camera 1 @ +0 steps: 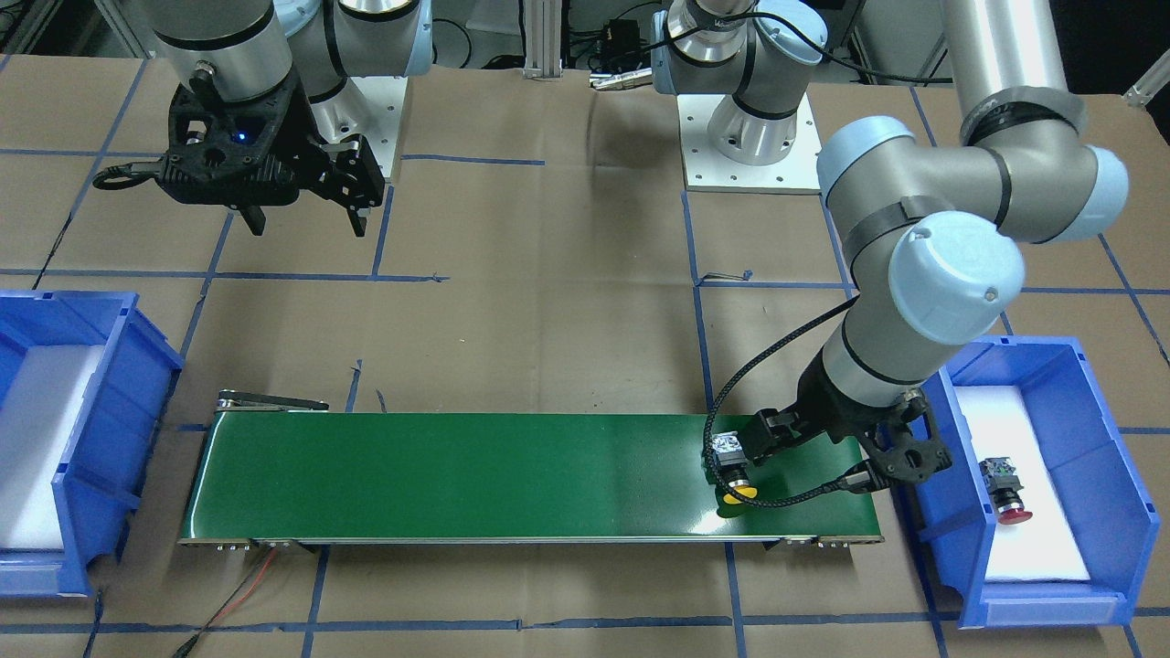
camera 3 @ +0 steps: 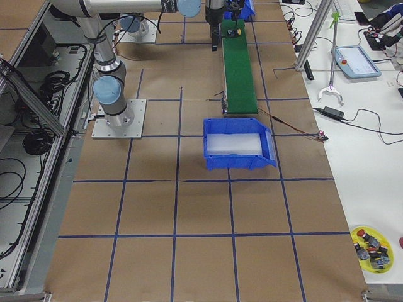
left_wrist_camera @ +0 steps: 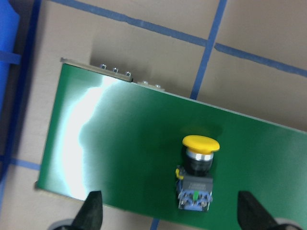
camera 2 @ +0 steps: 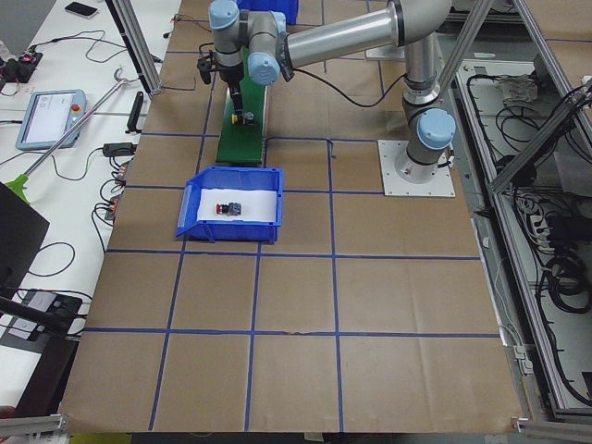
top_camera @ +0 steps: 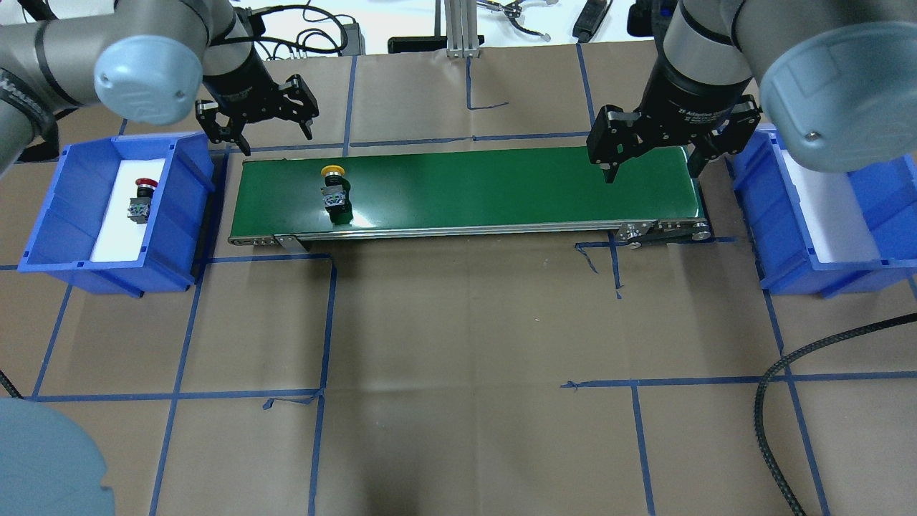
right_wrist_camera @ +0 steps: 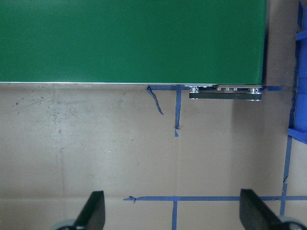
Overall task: Transport two buttons from left to right
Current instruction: 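Open the left gripper to release the yellow button on the belt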
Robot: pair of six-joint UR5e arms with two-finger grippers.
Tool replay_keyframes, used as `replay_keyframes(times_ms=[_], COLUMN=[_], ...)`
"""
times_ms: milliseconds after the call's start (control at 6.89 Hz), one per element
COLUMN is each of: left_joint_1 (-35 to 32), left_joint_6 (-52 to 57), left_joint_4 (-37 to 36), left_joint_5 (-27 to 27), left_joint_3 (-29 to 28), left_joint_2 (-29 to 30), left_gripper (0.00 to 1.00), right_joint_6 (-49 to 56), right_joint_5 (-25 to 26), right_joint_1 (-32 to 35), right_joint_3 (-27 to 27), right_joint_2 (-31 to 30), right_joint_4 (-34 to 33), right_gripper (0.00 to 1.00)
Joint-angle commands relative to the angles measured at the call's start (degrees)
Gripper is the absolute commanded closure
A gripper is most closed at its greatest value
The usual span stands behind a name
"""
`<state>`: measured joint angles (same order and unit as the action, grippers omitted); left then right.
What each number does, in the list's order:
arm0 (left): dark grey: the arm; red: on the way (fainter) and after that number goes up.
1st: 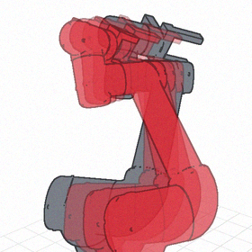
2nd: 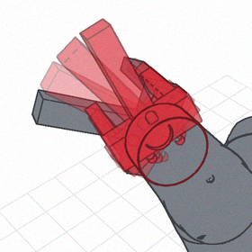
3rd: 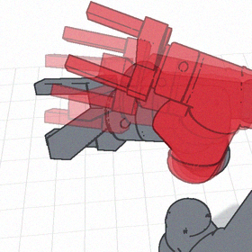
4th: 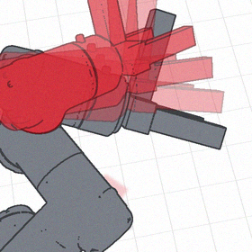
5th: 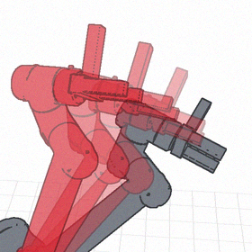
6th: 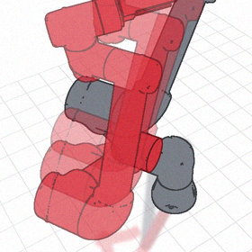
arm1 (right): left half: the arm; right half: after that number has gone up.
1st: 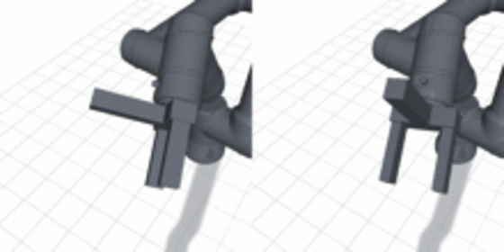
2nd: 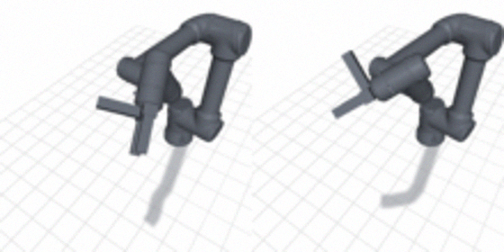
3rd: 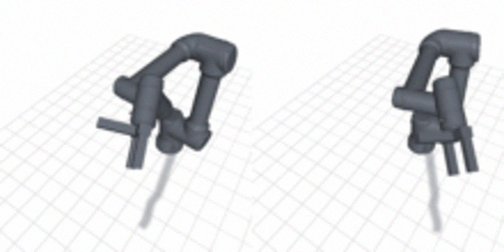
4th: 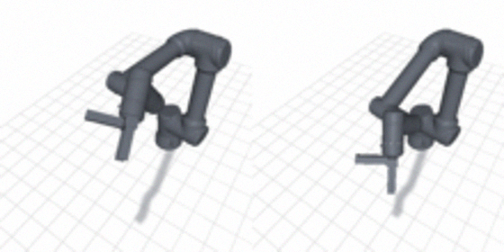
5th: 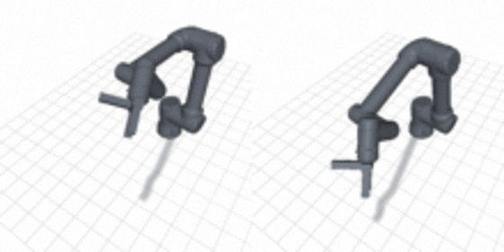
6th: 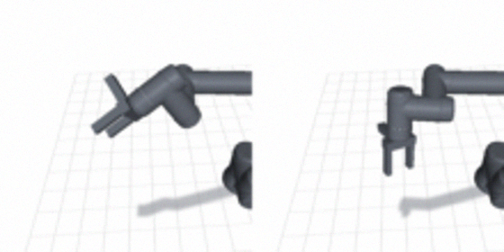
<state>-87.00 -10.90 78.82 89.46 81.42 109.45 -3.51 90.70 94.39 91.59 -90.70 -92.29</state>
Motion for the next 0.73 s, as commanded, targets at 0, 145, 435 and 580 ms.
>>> replay_keyframes(times_ms=[0, 145, 435, 580], left_joint_1=[0.16, 1.21, 6.03, 8.32], left_joint_6=[1.41, 4.98, 9.81, 13.94], left_joint_4=[11.49, 13.62, 14.52, 14.52], left_joint_5=[-0.07, 0.10, -0.07, 0.10], left_joint_3=[-8.43, -10.91, -11.46, -11.28], left_joint_2=[-0.91, -0.13, 0.49, 0.67], left_gripper=[0.00, 0.00, 0.00, 0.00], right_joint_6=[-0.01, -0.01, 0.08, 0.08], right_joint_5=[0.00, 0.09, 0.09, 0.09], right_joint_1=[0.00, 0.00, 0.00, 0.00], right_joint_3=[-0.09, -0.18, -0.27, -0.35], right_joint_2=[0.00, 0.09, 0.09, 0.09], right_joint_4=[0.00, 0.00, -0.09, 0.00], right_gripper=[0.00, 0.00, 0.00, 0.00])
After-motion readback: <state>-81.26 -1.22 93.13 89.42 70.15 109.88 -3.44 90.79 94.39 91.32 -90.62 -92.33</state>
